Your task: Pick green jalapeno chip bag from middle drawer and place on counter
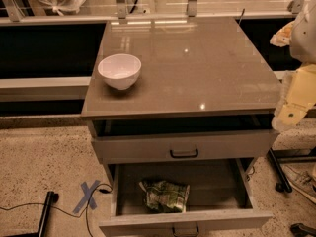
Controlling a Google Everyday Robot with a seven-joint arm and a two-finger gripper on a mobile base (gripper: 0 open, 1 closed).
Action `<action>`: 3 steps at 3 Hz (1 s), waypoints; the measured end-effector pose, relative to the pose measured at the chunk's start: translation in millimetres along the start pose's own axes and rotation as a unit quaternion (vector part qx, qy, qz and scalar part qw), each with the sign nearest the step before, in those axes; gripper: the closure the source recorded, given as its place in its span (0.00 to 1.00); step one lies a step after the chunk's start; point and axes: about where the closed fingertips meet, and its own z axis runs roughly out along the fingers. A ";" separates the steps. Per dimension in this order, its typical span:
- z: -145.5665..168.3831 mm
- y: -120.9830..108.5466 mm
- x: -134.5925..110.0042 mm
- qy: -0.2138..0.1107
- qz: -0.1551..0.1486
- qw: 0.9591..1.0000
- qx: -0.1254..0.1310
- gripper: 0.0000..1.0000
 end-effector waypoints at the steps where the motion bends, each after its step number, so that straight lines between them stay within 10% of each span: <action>1: 0.1 0.0 0.0 0.000 0.000 1.000 0.000 0.00; 3: 67.1 15.1 -4.2 -0.029 -0.064 0.997 -0.022 0.00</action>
Offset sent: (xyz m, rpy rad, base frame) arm 0.0102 0.0096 -0.0476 -0.0136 0.0428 0.0995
